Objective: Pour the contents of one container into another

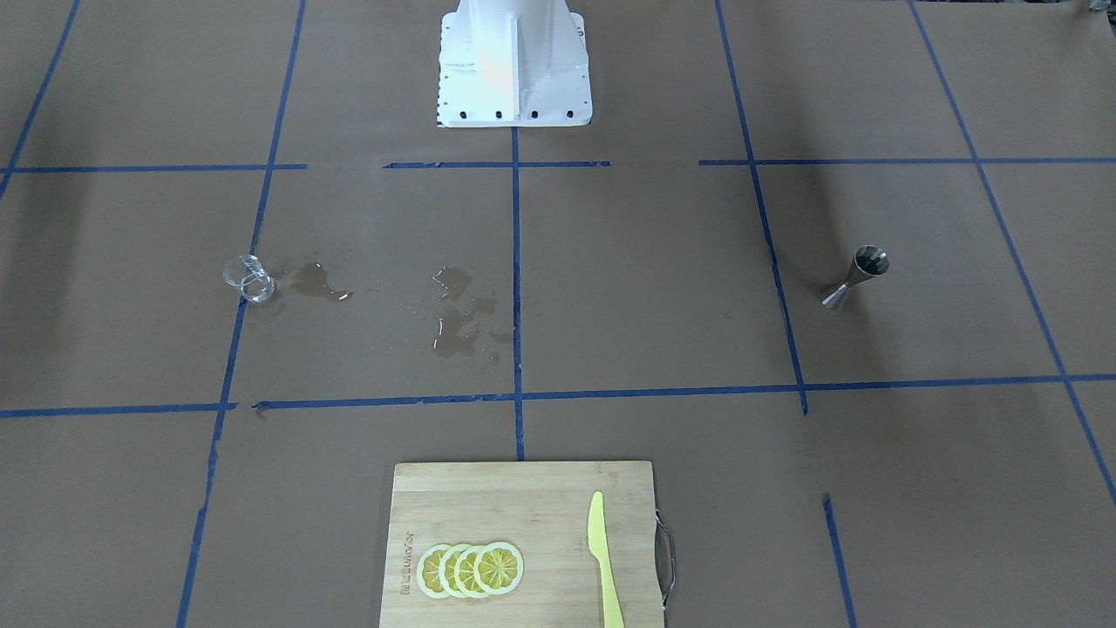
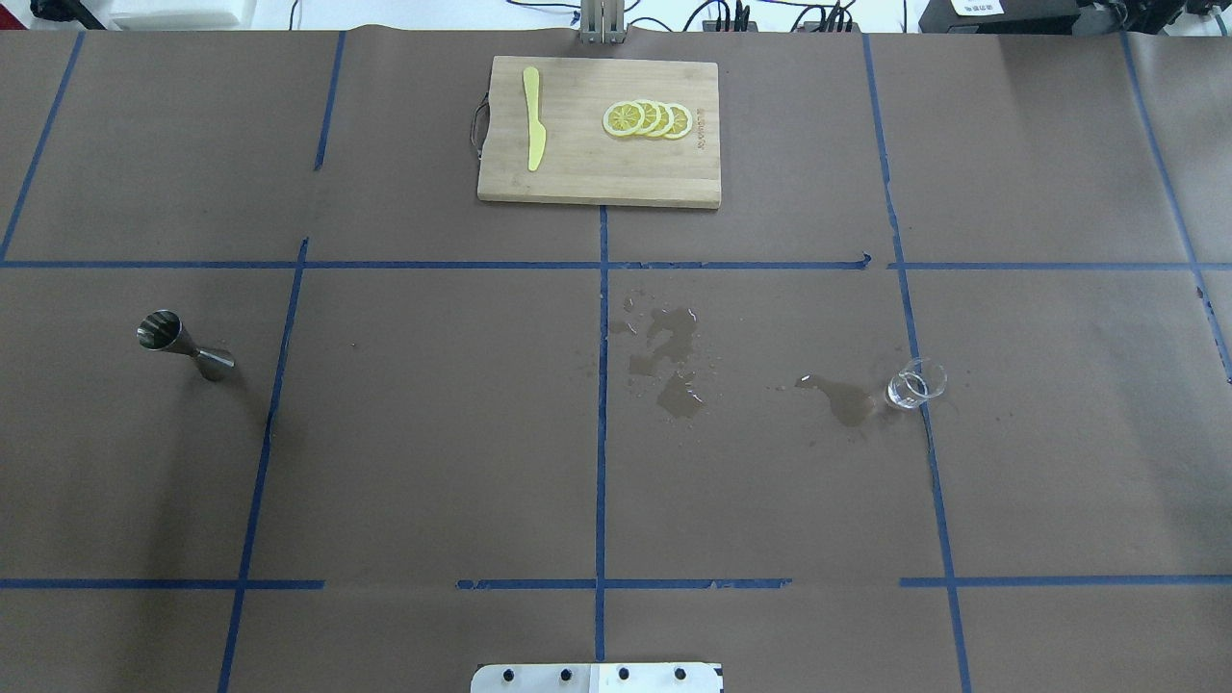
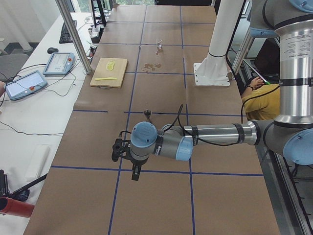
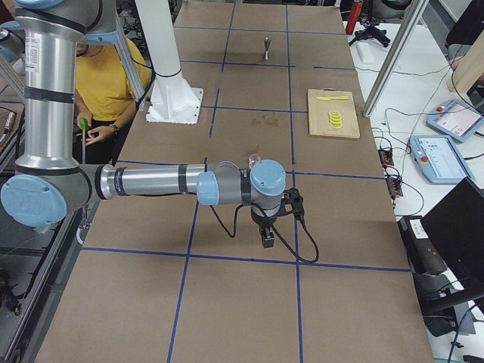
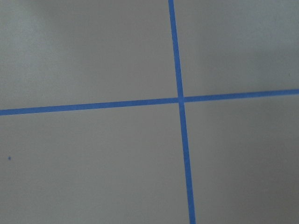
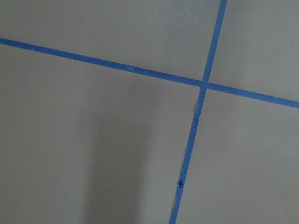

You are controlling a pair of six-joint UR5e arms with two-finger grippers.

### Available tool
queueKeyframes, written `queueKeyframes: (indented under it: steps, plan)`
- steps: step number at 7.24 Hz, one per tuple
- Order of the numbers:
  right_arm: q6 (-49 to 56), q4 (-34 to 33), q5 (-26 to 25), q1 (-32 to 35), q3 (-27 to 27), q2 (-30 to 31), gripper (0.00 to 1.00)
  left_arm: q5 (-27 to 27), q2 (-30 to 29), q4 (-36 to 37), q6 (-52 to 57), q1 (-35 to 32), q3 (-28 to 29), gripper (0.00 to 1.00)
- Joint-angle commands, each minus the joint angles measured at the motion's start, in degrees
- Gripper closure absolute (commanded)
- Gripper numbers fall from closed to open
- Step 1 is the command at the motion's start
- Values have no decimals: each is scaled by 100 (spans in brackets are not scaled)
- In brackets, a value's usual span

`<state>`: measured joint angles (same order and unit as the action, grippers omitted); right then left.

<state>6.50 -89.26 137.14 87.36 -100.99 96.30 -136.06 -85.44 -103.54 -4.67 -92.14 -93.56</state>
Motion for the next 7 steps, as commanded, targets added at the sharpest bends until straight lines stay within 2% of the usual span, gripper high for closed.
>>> queueKeyframes:
  steps: [1,2,3,4,6,7]
  plan:
    - [1,-4,-3,-9,18,3,0,411,-560,938,-26,555,-13,0]
    - [9,5,-3,0,0,3,0,736,-309,628,445,513,-91,0]
    - [9,5,-12,0,0,-6,0,713,-116,451,980,513,-127,0]
    - [9,5,-3,0,-17,-14,0,721,-105,501,977,504,-379,0]
    - [27,5,-3,0,9,3,0,669,315,493,994,443,-714,0]
    - [53,5,14,0,9,-6,0,582,752,424,1029,434,-959,0]
